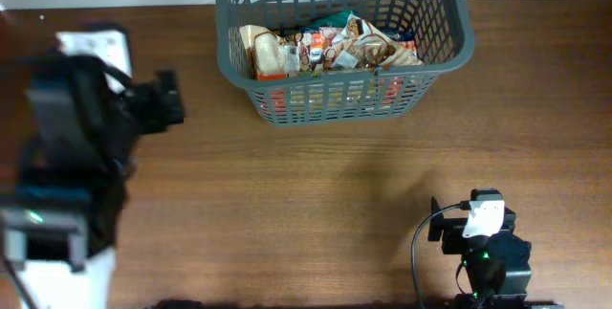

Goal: Pack container

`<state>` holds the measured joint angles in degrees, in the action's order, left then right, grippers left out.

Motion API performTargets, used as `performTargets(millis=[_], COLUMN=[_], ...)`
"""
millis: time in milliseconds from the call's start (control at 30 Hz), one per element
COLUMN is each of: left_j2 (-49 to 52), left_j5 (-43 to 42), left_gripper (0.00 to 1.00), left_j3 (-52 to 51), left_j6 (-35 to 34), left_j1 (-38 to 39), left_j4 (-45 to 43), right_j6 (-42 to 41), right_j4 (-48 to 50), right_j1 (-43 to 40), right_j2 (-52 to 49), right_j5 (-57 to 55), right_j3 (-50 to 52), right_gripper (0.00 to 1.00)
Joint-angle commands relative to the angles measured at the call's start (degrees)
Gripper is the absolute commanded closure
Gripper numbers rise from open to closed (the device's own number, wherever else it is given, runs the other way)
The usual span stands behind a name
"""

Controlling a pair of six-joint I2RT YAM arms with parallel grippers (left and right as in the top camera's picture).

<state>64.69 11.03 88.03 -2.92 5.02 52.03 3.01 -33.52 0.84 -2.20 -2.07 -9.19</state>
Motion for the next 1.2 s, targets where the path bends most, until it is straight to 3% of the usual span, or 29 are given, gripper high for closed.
performTargets(millis=[0, 167, 367, 700, 1167], left_j2=[-8.7, -21.7, -34.9, -52.8, -64.2], left_j5=[-0.9, -0.9, 0.0, 1.5, 1.5], left_gripper=[0.01, 0.01, 0.01, 0.01, 0.01], left_j3=[-14.2, -37.2, -57.4, -78.0, -87.5], left_j6=[-0.5, -0.5, -0.5, -0.5, -0.5], left_j1=[4.1, 5.2, 5.2, 4.1, -0.6], left_j4=[-13.6, -42.7, -58.7, -62.1, -62.1], right_j6=[-0.5, -0.5, -0.5, -0.5, -0.5], right_j4=[0.1, 0.1, 0.1, 0.1, 0.1], right_j1=[0.2, 0.2, 0.2, 0.2, 0.2], right_j2=[0.5, 0.5, 0.5, 0.5, 0.5], right_j5=[-0.1, -0.1, -0.1, -0.1, -0.1], right_j3=[0.5, 0.5, 0.5, 0.5, 0.5], right_gripper=[0.01, 0.01, 0.01, 0.01, 0.01])
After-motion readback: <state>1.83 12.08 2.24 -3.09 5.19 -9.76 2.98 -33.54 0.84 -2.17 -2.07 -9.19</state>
